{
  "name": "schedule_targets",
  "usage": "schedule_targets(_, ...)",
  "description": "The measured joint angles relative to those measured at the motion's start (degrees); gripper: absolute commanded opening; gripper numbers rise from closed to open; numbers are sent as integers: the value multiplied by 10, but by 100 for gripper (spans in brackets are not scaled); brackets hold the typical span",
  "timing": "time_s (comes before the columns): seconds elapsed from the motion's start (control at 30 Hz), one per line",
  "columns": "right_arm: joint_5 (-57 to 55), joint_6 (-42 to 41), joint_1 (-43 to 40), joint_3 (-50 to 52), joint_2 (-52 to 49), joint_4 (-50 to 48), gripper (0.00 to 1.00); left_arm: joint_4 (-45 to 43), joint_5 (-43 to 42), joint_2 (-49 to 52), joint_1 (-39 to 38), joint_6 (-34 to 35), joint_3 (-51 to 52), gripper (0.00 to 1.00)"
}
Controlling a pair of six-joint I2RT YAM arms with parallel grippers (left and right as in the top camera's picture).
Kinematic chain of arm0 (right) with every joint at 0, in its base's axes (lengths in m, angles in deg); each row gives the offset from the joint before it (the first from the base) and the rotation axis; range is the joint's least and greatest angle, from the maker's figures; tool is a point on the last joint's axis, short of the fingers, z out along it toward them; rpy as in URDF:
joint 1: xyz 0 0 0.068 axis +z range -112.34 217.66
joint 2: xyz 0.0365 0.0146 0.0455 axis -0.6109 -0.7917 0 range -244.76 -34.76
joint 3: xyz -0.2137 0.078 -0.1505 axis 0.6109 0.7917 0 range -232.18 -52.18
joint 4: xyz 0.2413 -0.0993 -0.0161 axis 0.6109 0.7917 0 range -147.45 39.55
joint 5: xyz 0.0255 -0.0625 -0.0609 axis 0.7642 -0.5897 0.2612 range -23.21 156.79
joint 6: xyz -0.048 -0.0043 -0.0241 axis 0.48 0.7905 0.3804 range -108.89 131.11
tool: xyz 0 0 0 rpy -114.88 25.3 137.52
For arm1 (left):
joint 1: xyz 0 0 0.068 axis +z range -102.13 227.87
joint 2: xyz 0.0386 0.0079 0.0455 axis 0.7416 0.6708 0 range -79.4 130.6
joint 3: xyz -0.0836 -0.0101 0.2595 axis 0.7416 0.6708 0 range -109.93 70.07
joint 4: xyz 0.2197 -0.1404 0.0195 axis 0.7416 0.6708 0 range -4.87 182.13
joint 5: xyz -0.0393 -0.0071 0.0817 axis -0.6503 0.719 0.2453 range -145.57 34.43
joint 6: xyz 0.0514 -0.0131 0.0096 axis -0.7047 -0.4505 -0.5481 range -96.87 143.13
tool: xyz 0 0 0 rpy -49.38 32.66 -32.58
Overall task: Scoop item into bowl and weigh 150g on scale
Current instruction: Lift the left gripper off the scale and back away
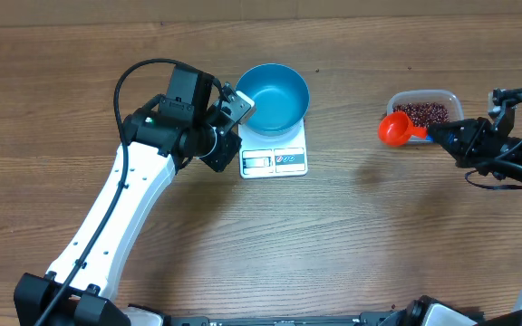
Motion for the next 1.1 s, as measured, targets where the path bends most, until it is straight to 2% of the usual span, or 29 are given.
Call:
schedule_targets(0.03,0,0,0,0,0,0,4,0,-1,0,0,1,0,100)
schedule_targets(0.9,0,0,0,0,0,0,4,20,-12,0,0,-16,0,100)
schedule_targets(1.1,0,0,0,0,0,1,4,-2,-16,-17,-3,-17,9,100)
